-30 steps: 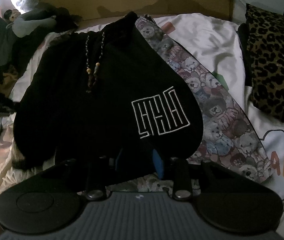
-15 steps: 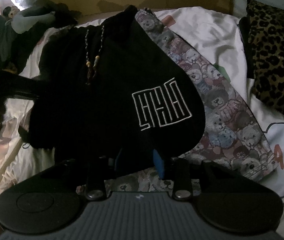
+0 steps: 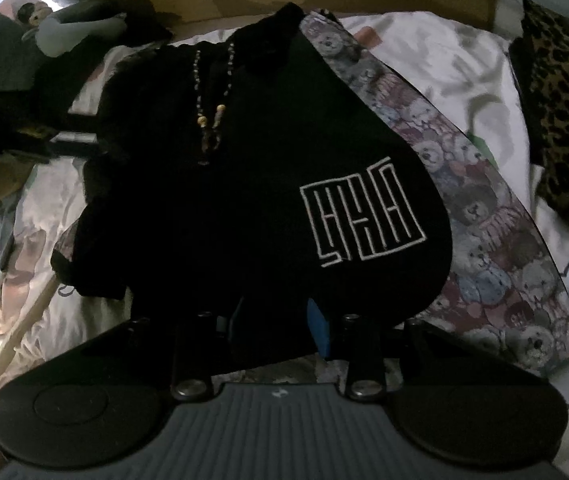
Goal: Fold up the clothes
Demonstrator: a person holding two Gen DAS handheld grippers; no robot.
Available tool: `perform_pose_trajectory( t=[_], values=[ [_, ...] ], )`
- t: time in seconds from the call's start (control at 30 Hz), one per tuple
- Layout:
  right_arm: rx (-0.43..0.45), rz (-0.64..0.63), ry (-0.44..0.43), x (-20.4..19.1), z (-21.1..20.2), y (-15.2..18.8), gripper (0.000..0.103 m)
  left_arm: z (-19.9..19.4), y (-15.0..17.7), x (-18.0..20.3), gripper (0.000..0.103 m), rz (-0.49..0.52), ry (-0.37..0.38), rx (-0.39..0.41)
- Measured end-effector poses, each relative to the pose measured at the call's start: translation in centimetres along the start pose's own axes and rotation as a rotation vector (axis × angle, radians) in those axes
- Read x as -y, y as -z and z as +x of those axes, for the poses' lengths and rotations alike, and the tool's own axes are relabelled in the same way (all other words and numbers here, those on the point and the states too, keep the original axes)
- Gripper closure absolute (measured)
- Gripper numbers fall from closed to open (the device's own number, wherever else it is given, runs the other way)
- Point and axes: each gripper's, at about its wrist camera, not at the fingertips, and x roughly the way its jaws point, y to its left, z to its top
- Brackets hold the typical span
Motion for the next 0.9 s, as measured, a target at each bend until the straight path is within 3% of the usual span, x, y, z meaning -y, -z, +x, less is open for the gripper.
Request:
perform_pose_trajectory(
  t=[0.13, 0.4, 0.53, 0.8, 0.9],
  values=[
    [0.01, 0.007, -0.008, 0.0, -0.4, 0.1, 0.06, -2.5, -0.2, -3.0, 0.046, -0.006, -0.132, 0.068],
    [0.009, 0.024, 0.006, 0.7, -0.6, 0.7, 0.06, -2.1, 1.6, -8.4, 0.045, -0.194, -0.215, 0.048],
    [0.005, 0.022, 0.007, 0.5, -0.4, 0.7, 0.06, -1.1, 3.1, -9.3, 0.045, -0.244, -0.203, 0.0],
    [0.0, -0.004, -0.003, -0.5, -0.1, 0.6, 0.059, 1.5, 4.9, -8.8, 0.048, -0.235, -0.146, -0.07],
    [0.0, -0.012, -0.001, -0.6, -0.1, 0.6, 0.059, 2.3, 5.0, -8.6, 0.049, -0.266, -0.088, -0.076]
  ],
)
